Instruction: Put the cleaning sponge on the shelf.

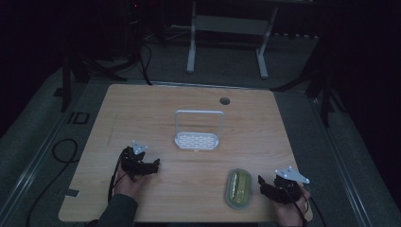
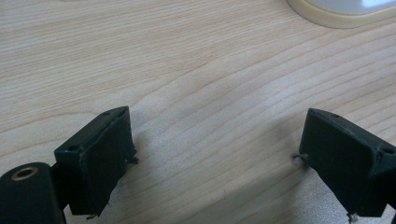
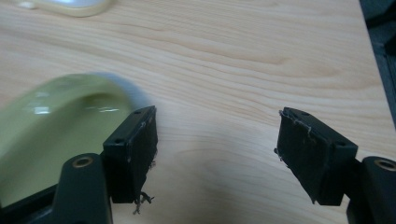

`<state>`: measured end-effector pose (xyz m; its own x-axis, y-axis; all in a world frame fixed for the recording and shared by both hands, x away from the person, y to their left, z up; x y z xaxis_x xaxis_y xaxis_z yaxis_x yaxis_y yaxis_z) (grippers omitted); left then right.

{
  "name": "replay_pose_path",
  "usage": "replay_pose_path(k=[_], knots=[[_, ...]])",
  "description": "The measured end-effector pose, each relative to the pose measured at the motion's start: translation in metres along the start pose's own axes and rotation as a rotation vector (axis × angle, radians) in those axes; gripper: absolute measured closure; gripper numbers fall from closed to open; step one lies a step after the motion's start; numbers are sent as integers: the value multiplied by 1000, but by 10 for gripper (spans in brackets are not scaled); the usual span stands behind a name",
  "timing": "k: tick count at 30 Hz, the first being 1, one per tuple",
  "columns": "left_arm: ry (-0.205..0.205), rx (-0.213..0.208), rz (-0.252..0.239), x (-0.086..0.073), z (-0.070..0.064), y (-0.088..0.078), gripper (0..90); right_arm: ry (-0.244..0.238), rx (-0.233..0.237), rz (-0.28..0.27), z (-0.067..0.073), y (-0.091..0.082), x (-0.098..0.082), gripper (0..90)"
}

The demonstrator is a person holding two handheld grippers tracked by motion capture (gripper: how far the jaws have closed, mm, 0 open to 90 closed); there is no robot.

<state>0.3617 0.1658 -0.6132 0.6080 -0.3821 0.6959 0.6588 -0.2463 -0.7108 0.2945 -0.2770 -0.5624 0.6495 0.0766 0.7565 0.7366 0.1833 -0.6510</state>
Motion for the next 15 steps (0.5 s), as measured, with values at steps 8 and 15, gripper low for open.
replay_pose_path(k=[8, 15], knots=[[-1, 0, 0, 0, 0, 0, 98, -57, 70, -29, 35, -20, 12, 284], [-1, 1, -1, 0, 0, 0, 98, -80, 126, -30, 58, -30, 14, 285]])
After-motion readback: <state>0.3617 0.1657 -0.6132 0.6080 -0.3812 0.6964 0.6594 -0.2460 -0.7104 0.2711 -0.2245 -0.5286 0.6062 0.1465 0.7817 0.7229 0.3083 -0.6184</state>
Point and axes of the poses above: each handheld gripper's, and its own axes: y roughly forward along the jaws, x roughly out of its top, z roughly to its left, the point moved 7 cm from there along y, roughly forward along the jaws, and after that the axes turned 9 degrees about y, right-handed, at the moved point
